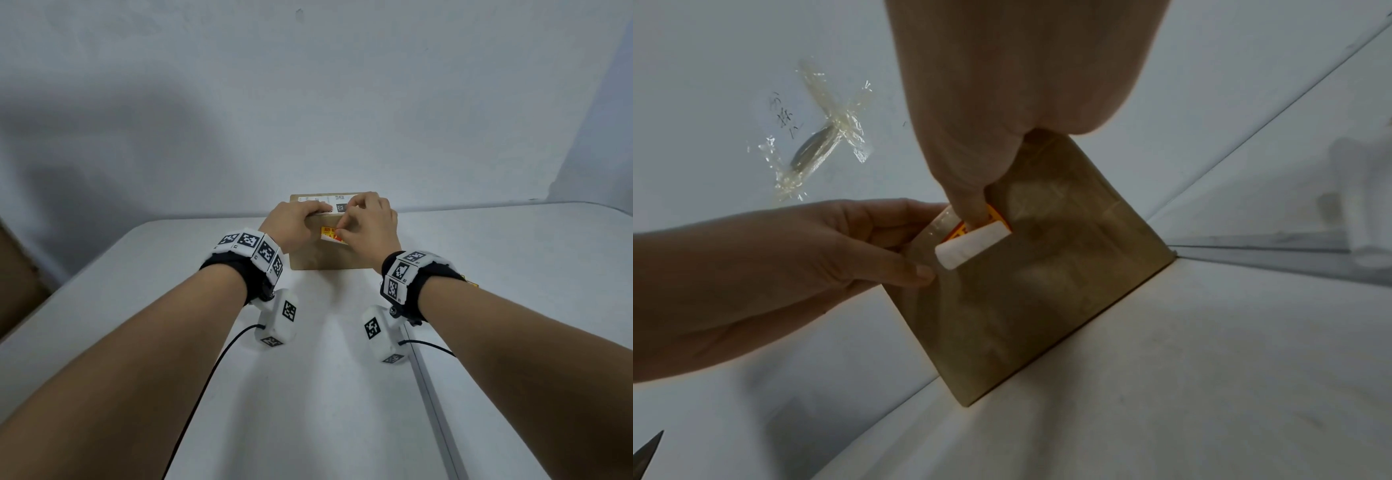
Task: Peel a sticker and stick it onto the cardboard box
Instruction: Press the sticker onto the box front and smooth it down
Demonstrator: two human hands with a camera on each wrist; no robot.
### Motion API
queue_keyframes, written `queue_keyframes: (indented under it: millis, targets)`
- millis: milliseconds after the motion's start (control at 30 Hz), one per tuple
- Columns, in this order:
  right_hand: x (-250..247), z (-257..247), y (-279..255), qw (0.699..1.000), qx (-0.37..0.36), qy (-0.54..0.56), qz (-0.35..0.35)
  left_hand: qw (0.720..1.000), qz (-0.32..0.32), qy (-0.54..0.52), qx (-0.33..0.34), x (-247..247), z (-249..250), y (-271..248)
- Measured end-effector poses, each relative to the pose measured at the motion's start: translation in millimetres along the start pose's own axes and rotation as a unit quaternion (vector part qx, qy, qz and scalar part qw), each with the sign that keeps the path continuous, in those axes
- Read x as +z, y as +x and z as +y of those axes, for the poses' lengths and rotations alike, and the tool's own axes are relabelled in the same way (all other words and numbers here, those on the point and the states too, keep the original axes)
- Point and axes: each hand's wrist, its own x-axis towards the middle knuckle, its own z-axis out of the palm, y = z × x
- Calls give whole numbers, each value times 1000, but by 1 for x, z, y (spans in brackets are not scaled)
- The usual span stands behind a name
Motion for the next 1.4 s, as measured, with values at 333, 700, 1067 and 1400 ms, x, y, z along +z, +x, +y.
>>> queue_keyframes:
  millis: [333, 700, 1067, 1400]
  targets:
    - [-1, 1, 0, 1000, -2, -8, -15, 1000, 16, -17, -6, 5, 0, 0]
    - [2, -4, -2, 999, -7, -43, 10, 1000, 25, 5, -13, 8, -2, 3]
    - [1, -8, -2, 997, -8, -70, 8, 1000, 27, 11, -10, 9, -3, 4]
    - [6, -7, -4, 997, -9, -74, 27, 999, 29, 14, -16, 9, 0, 4]
